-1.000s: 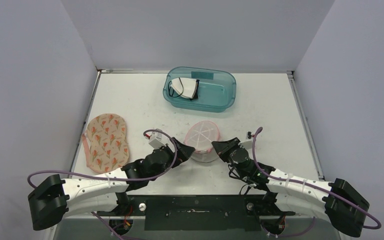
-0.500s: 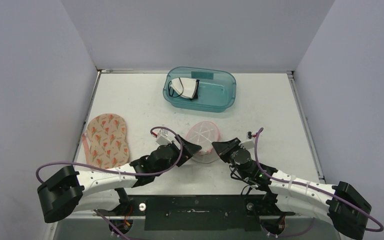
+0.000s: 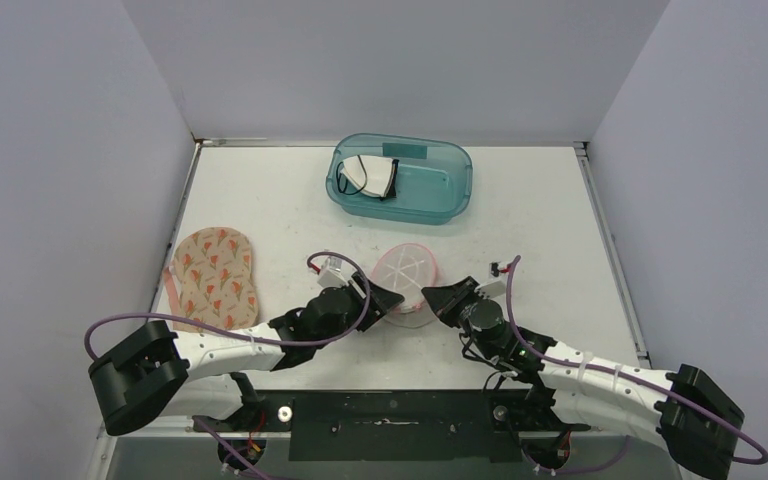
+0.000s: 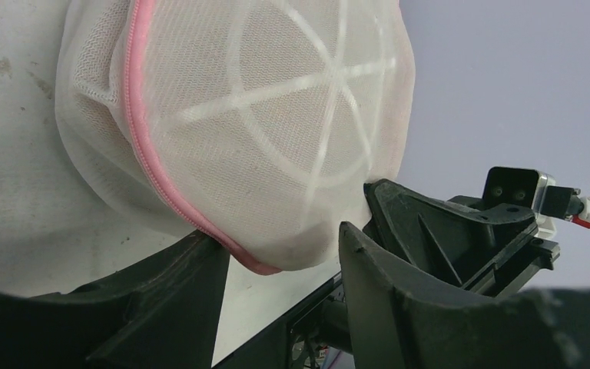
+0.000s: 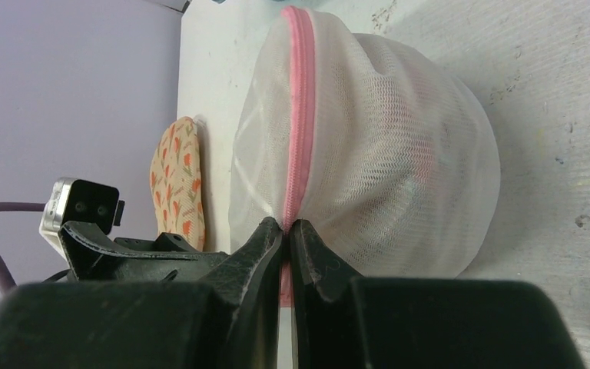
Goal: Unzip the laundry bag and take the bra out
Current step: Adjust the laundry bag at the center of the board.
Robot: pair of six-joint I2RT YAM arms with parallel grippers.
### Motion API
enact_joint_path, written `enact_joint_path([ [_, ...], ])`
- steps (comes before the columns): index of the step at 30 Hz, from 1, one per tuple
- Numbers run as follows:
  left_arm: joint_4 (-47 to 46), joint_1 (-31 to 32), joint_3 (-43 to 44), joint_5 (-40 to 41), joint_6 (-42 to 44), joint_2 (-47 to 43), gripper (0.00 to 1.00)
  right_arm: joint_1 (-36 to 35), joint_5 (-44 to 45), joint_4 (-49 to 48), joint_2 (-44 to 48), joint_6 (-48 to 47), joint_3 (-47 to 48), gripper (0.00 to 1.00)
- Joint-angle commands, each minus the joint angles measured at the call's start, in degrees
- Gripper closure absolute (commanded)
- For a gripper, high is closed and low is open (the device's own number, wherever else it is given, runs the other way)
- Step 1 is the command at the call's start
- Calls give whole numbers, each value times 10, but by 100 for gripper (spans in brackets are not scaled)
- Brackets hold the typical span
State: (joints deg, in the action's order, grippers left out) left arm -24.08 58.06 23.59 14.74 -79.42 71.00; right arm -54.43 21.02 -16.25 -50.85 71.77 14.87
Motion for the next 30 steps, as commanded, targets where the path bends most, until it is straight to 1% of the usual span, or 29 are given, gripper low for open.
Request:
enact_joint_path([
  [1, -35, -2, 0, 15, 4, -5, 50, -10, -7, -24, 15, -20, -2, 95],
  [4, -24, -2, 3, 24, 9, -2, 55, -12, -10, -22, 20, -31, 0, 95],
  [6, -19, -4, 5, 28, 13, -1, 60, -12, -11, -18, 24, -37, 1, 95],
  [8, -10, -4, 8, 35, 20, -2, 68, -12, -12, -14, 27, -46, 2, 92],
  [9, -3, -4, 10, 39, 22, -3, 69, -12, -13, -11, 29, -51, 4, 88],
  [10, 3, -5, 12, 42, 26, -6, 73, -12, -15, -8, 31, -58, 5, 83],
  [12, 19, -4, 14, 52, 36, -17, 76, -12, -25, -6, 37, -83, 9, 72],
  [13, 27, -4, 15, 59, 42, -21, 78, -12, -32, -2, 39, -103, 13, 63],
  [15, 47, -3, 20, 71, 54, -33, 79, -12, -40, 29, 42, -140, 30, 43],
  [16, 58, -3, 23, 73, 59, -38, 80, -12, -40, 50, 47, -161, 40, 30],
  [17, 69, -3, 26, 79, 66, -43, 82, -13, -39, 69, 53, -186, 50, 21],
  [20, 100, -4, 33, 93, 81, -63, 85, -13, -36, 127, 80, -271, 88, 1],
  [21, 111, -3, 37, 96, 85, -70, 86, -13, -38, 140, 87, -306, 100, 7],
  [22, 125, -3, 41, 98, 91, -76, 87, -13, -37, 156, 92, -334, 114, 10],
  [23, 144, -6, 47, 100, 101, -83, 88, -13, -36, 174, 96, -362, 126, 10],
  [26, 191, -19, 74, 101, 138, -99, 93, -13, -24, 206, 89, -385, 156, 10],
  [28, 218, -42, 94, 78, 171, -101, 96, -13, -26, 192, 81, -417, 158, 10],
  [30, 233, -68, 107, 38, 195, -100, 99, -12, -21, 169, 83, -427, 144, 10],
])
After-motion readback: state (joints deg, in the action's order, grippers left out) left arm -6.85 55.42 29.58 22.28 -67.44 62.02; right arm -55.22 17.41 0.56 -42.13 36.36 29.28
